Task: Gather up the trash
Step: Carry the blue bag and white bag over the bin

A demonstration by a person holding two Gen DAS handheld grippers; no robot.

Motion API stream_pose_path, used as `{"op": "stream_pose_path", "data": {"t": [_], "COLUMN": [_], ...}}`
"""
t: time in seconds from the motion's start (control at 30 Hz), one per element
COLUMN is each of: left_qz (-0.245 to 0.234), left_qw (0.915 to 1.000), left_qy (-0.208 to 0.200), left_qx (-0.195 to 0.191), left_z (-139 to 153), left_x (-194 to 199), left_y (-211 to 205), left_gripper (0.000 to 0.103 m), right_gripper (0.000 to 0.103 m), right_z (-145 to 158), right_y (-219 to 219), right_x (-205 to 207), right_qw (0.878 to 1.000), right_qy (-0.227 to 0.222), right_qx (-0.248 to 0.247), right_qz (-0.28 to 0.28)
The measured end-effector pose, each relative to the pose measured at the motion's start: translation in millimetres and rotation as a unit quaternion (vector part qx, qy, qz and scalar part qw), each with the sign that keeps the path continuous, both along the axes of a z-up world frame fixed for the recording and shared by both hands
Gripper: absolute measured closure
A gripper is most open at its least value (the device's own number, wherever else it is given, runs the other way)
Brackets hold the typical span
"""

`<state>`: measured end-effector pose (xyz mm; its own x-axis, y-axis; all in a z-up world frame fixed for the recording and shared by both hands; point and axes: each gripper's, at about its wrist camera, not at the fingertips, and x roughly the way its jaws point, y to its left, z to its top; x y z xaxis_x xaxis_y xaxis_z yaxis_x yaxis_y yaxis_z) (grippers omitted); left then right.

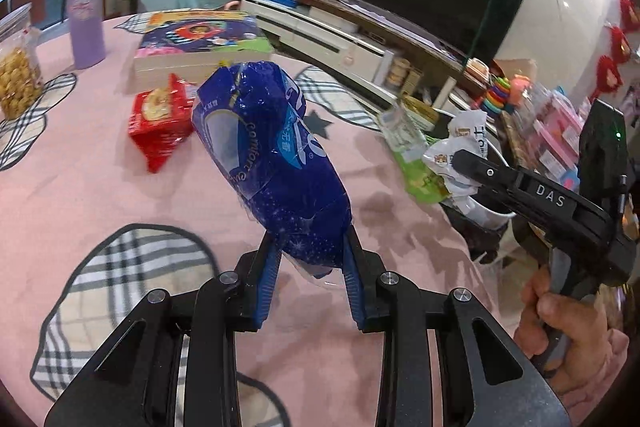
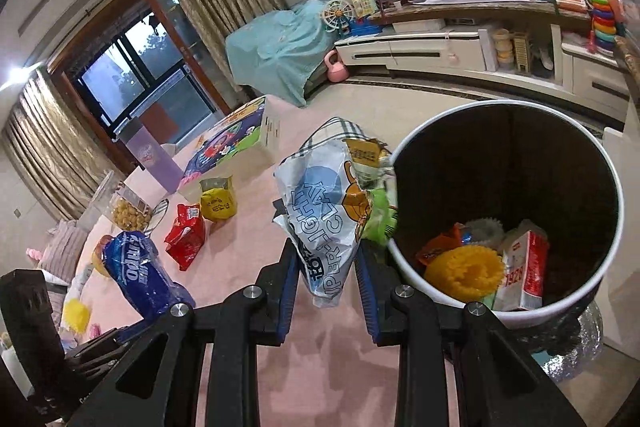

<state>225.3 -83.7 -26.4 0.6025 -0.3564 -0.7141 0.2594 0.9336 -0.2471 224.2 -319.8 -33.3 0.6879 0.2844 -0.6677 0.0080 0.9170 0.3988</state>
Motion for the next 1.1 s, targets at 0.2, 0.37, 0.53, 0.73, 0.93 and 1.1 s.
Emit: {"op": "stream_pose_path", "data": {"t": [0.2, 0.37, 0.53, 0.73, 0.93, 1.1], "left_qz": [-0.029, -0.052, -0.075, -0.099, -0.120, -0.140], "left_qw": [0.9996, 0.9987, 0.9972, 0.9950, 0.9926, 0.9899], "left_qy": [0.003, 0.002, 0.004, 0.008, 0.011, 0.014], "left_qx": [0.003, 0.003, 0.004, 0.010, 0.013, 0.017], "left_z": [2.7, 6.6, 7.6, 7.9, 10.0, 10.5], "left_x": [2.4, 6.2, 13.5, 20.5, 29.9, 35.9], "left_y": [-24.2, -46.2, -69.7, -96.2, -120.1, -138.6], "left_gripper": [0.075, 0.075, 0.074, 0.074, 0.074, 0.074], "right_gripper": [0.075, 0.075, 0.075, 0.075, 0.075, 0.075], "right_z": [1.2, 4.0, 4.4, 2.3, -0.4, -2.4], "right_y": [-16.5, -29.7, -43.9, -56.8, -66.0, -78.8], "right_x": [-6.5, -9.9, -11.3, -10.6, -10.0, -9.3], "right_qw": [1.000, 1.000, 0.999, 0.999, 0.999, 0.999], "right_qy": [-0.003, -0.006, -0.006, -0.001, 0.004, 0.007], "right_qx": [0.006, 0.006, 0.003, 0.001, -0.002, -0.004], "right_qz": [-0.010, -0.021, -0.032, -0.040, -0.045, -0.054]}}
